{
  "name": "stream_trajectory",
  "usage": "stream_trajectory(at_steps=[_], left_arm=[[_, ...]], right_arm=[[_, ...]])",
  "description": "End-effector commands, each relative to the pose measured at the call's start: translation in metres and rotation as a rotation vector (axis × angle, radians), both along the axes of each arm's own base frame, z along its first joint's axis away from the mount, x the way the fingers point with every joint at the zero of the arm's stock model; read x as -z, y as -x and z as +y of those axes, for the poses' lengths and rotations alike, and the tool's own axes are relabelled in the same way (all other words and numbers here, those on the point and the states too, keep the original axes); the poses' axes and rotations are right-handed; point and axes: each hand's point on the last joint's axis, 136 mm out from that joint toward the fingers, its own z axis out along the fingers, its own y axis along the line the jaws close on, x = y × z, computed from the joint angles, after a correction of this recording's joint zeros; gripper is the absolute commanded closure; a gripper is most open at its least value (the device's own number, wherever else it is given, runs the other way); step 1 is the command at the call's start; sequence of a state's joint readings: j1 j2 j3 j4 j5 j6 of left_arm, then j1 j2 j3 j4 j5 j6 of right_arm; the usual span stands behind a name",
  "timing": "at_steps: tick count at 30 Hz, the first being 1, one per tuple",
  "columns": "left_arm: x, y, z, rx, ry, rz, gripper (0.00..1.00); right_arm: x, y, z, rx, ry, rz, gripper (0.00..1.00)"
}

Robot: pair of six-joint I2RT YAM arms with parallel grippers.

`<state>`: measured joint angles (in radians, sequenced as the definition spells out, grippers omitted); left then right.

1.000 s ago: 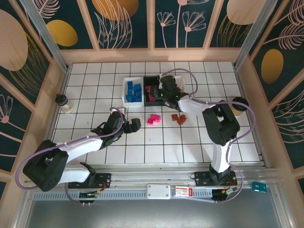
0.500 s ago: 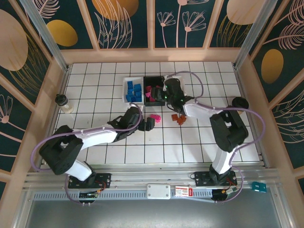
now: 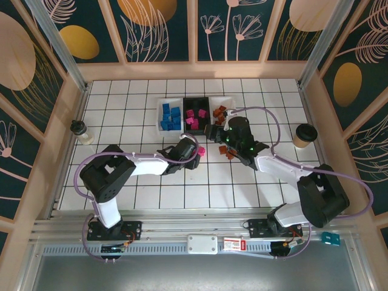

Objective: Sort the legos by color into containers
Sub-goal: Pick up the lego from the center of the table, then place the lego in the container.

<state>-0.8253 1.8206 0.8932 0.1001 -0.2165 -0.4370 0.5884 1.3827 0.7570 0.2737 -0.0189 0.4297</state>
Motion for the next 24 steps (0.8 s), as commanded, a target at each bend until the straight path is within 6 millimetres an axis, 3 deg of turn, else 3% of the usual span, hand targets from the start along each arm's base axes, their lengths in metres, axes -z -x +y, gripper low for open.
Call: stream_trajectory(at_steps=[1, 4, 9, 12, 15, 18, 21, 24], left_arm=[[0.004, -0.007, -0.004, 0.005, -0.030, -0.013, 0.38], [0.004, -0.010, -0.009, 0.014, -0.023, -0.018, 0.41], [0.009, -0.006, -0.007, 0.006, -0.029, 0.005, 0.61], [0.001, 0.003, 0.000, -0.003, 0.002, 0.013, 0.68], [-0.018, 0.013, 0.005, -0.011, 0.058, 0.006, 0.72], [-0.059, 0.012, 0.006, -0.017, 0.129, -0.054, 0.74], [-0.096, -0.002, 0.001, -0.029, 0.166, -0.114, 0.76], [-0.134, -0.030, -0.014, -0.037, 0.228, -0.164, 0.77]], right_arm=[[-0.019, -0.001, -0.006, 0.032, -0.042, -0.050, 0.38], [-0.019, 0.001, -0.007, 0.033, -0.043, -0.052, 0.38], [-0.015, 0.005, -0.010, 0.036, -0.036, -0.046, 0.38], [-0.010, 0.008, -0.013, 0.037, -0.032, -0.039, 0.38], [-0.004, 0.010, -0.019, 0.055, -0.020, -0.035, 0.37], [0.005, 0.014, -0.022, 0.059, -0.011, -0.022, 0.37], [0.016, 0.018, -0.026, 0.066, -0.004, -0.002, 0.37], [0.026, 0.024, -0.030, 0.071, 0.002, 0.017, 0.37]])
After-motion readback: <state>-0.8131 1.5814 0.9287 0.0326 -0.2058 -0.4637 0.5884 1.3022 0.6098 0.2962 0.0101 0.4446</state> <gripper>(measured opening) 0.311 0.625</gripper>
